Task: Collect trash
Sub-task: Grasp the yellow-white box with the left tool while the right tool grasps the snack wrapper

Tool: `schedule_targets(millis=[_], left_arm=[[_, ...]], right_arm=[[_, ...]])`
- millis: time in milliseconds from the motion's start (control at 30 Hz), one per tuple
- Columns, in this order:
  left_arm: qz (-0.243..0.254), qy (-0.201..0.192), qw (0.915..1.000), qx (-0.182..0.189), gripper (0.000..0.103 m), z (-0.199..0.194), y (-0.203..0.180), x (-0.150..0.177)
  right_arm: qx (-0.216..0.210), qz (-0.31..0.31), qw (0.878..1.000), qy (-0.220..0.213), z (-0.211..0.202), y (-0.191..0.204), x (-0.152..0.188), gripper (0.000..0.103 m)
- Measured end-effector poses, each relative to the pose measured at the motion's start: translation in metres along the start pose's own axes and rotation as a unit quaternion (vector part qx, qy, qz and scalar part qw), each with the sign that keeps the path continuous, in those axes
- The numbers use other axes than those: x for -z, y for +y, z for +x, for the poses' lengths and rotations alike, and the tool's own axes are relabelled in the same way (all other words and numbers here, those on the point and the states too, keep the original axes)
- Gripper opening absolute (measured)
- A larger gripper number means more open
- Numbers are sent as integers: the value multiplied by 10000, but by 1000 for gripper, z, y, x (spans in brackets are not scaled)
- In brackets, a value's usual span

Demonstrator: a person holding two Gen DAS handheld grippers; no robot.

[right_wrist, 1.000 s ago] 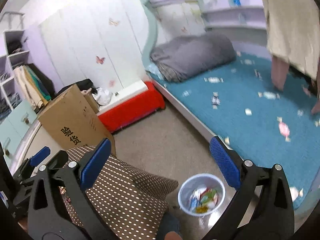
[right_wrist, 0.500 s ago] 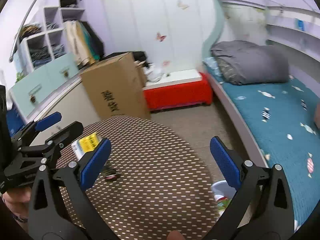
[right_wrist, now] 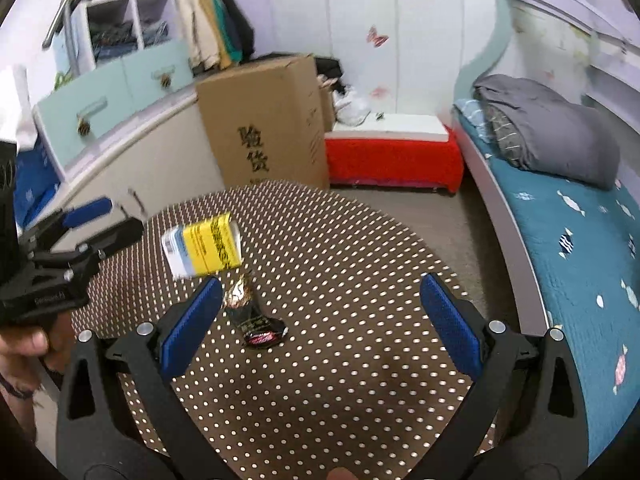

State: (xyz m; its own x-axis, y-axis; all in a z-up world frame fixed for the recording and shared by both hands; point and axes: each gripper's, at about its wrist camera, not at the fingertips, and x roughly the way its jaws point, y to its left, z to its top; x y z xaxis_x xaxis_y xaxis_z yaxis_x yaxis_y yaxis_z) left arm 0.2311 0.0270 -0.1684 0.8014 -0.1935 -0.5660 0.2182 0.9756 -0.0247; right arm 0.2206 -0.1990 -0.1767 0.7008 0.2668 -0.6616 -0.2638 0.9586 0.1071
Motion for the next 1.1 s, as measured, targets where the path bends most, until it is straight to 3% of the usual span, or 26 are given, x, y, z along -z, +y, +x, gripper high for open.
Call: schedule_targets(millis=[233,500,667,733,800,900,1000,1100], left_arm=[[338,334,9988,-69,93,30,31,12],[1187,768,9894,333,93,82,38,17],[1448,1019,9808,824,93,111,44,15],[1467,1116,9776,1012,81,120,47,13],[1478,1207,9734,1271,59,125,47,12],[1576,1239,9690,1446,54,125,42,14],[1380,1282,9689,1604,48,125,43,15],[1188,1292,9705,1654,44,121,42,18]], right_arm=[[-243,-448,9968,623,49,18,9,97],[-560,-820,9900,998,85,34,10,97],[-703,-1044,9857,1121,105,44,5,96],[-803,-1062,9842,1166,110,48,5,82],[-969,-1062,9823,1205,114,51,6,69],[-1052,-1191,9804,1161,113,60,7,55],[-1277,-1120,9780,1211,109,66,10,30],[-1229,-1037,9797,1194,103,68,13,28]])
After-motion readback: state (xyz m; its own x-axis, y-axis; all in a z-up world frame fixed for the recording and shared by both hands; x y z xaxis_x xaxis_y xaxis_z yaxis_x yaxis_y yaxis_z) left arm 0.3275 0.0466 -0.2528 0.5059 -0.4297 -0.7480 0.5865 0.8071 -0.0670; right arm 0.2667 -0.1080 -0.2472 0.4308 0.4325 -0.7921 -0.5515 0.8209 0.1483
